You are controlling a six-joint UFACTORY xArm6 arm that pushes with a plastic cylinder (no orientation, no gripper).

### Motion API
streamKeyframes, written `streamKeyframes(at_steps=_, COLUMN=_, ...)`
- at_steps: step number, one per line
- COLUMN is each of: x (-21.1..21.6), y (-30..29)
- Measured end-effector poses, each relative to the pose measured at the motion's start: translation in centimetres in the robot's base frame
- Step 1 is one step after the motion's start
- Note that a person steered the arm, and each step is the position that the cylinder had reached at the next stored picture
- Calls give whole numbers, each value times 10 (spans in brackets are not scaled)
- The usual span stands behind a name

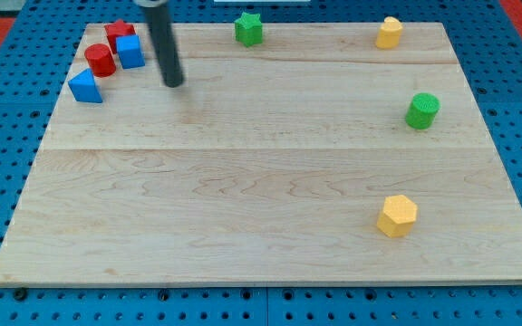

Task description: Separate the red star from the blue cube

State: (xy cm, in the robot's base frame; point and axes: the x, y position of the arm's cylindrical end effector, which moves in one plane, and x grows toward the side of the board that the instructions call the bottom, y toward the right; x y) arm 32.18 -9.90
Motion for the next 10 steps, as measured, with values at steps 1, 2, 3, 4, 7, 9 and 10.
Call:
streamKeyframes(at_steps=1, x=0, y=15)
streamKeyframes(at_steps=2, x=-3, y=14)
streamKeyframes(at_steps=3, x=-57, y=4)
streamKeyframes(at_steps=4, x=-98, y=-19)
streamKeyframes(at_steps=7, x=-131, y=-158)
streamKeyframes(at_steps=9, x=-50, y=-115)
streamKeyframes(at_steps=10, x=-12, y=-76)
